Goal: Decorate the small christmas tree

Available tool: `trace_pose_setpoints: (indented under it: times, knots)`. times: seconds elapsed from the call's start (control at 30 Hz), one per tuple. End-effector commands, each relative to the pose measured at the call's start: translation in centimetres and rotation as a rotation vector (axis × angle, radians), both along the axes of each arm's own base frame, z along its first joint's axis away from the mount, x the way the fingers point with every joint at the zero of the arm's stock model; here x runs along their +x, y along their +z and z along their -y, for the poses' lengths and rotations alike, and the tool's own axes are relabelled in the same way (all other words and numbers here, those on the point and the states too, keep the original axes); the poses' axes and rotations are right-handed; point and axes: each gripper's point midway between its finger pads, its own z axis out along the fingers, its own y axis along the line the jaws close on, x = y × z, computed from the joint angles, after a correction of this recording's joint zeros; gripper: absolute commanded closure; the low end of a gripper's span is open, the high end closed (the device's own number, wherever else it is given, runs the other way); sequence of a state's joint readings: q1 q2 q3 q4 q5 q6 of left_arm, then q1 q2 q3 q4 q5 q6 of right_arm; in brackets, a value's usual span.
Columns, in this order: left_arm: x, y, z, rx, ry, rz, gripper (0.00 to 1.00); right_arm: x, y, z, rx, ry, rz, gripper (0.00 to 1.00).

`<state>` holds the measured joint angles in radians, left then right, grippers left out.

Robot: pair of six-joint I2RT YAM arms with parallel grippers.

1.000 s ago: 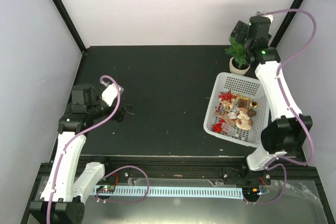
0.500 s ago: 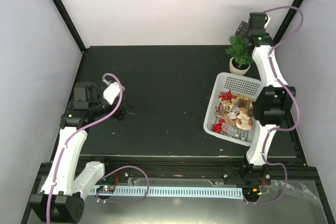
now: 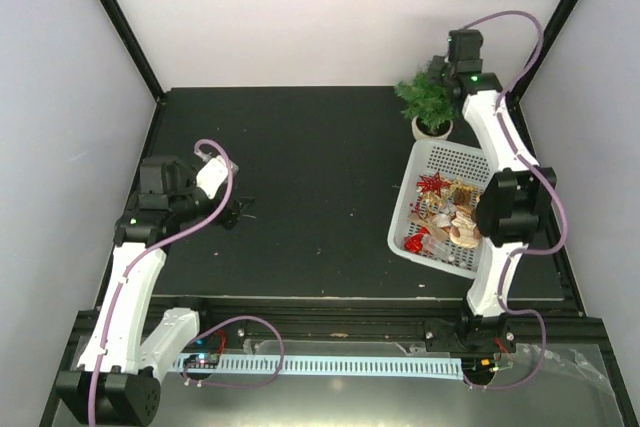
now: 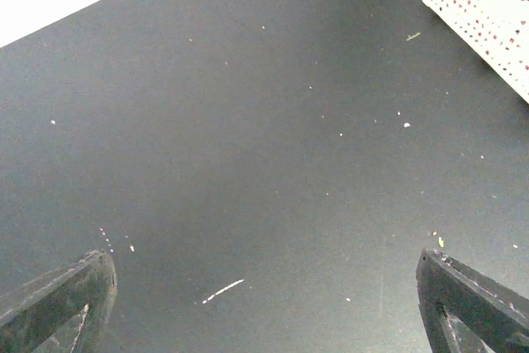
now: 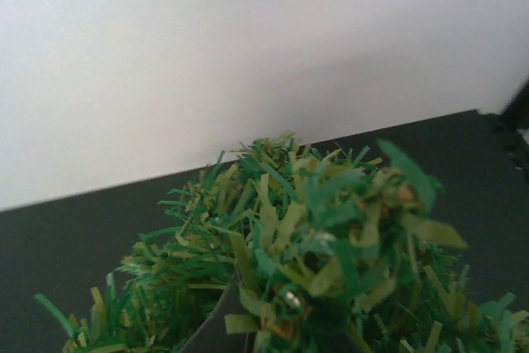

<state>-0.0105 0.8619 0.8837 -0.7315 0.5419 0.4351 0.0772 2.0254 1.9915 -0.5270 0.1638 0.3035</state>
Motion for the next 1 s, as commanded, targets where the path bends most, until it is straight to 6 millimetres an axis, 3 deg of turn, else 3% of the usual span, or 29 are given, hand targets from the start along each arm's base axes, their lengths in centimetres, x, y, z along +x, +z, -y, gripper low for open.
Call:
trace_pose_setpoints:
  times: [0.0,0.23,0.43,0.57,0.67,0.97]
  knots:
    - [0.0,3.6,-0.3,0.017,0.015,0.130,0.01,-3.5,8.5,-7.5,-0.041,0.190,0.204,0.99]
    - [-0.1,6.4,-2.3,0.110,0.109,0.239,0.01,-9.4,9.9,-17.7,-0.064,0.417,0.243,0.99]
    - [-1.7,9.0,-2.7,0.110,0.141,0.295,0.01,-13.8,9.0,-22.8,-0.075,0.517,0.214,0.99]
    - [-2.6,10.3,-2.9,0.108,0.150,0.339,0.01,-17.1,7.8,-27.3,-0.103,0.620,0.185,0.99]
    - [-3.0,10.9,-2.7,0.092,0.151,0.341,0.01,-18.6,6.3,-29.0,-0.110,0.648,0.145,0.99]
    - [-3.7,10.8,-2.1,0.042,0.131,0.315,0.01,-21.5,2.2,-31.1,-0.030,0.717,0.066,0.99]
